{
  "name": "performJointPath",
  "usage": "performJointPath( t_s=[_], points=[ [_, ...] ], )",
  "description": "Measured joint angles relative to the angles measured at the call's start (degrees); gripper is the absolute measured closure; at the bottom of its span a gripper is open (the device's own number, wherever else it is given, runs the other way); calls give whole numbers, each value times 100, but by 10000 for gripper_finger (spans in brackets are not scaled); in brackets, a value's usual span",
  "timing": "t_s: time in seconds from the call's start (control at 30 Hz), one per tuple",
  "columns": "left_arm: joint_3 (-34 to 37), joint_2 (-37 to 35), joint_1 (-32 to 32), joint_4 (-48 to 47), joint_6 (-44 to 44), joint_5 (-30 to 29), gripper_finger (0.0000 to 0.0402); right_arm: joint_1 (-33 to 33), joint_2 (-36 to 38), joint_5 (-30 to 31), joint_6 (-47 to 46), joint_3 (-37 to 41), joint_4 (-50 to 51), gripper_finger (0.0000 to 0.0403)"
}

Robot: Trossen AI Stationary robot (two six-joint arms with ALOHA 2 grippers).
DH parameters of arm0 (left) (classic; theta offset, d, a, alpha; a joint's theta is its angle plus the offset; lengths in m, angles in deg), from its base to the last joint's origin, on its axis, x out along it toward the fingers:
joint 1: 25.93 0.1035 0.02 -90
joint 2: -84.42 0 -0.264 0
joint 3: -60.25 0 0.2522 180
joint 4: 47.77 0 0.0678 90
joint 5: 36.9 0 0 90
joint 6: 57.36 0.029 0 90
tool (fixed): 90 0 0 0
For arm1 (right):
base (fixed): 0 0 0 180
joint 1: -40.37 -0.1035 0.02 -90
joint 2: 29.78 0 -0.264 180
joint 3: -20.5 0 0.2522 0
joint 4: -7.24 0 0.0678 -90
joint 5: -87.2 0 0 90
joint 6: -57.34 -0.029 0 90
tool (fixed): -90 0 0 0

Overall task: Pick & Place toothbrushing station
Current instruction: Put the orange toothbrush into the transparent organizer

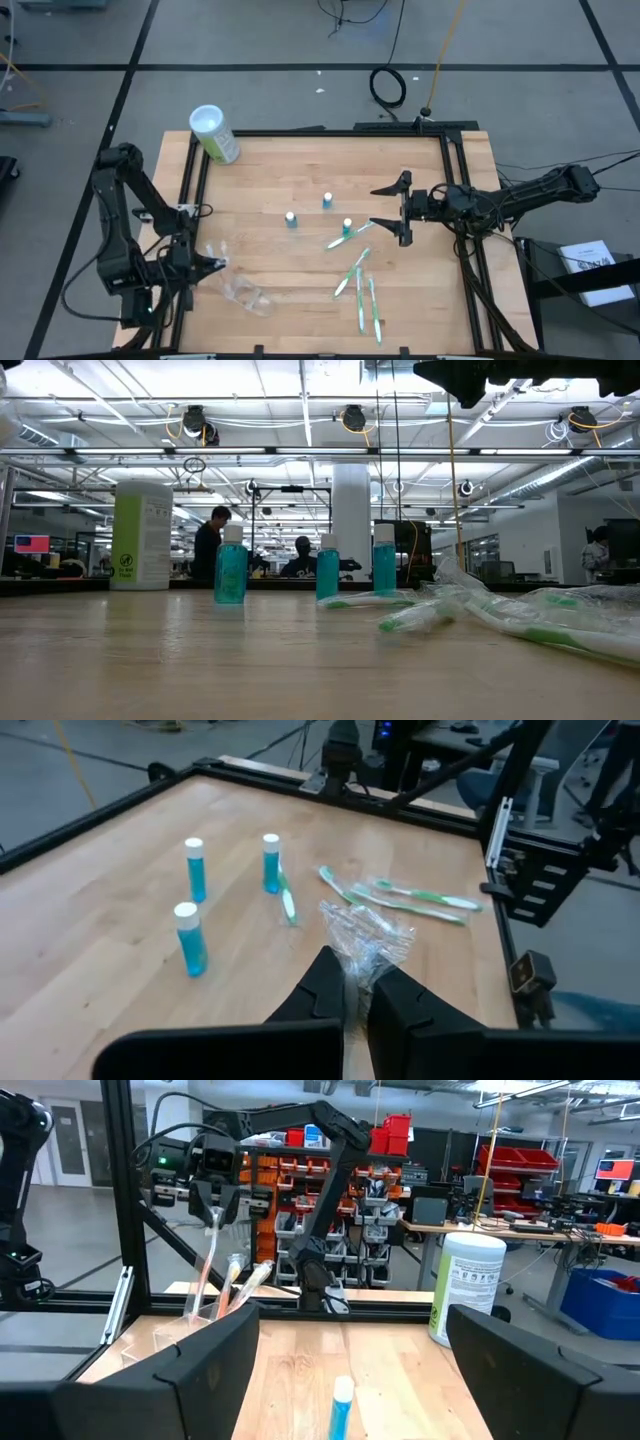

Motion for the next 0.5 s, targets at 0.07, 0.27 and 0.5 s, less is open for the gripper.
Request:
performJointPath(
  t_s=[0.07,0.27,0.5],
  points=[
    [-2,-165,0,-3,40,76,394,0,0,0,0,0,0,85],
    [-4,-670,0,2,553,120,396,0,0,0,0,0,2,85],
    [-7,-971,0,-89,767,703,389,0,0,0,0,0,42,85]
  ],
)
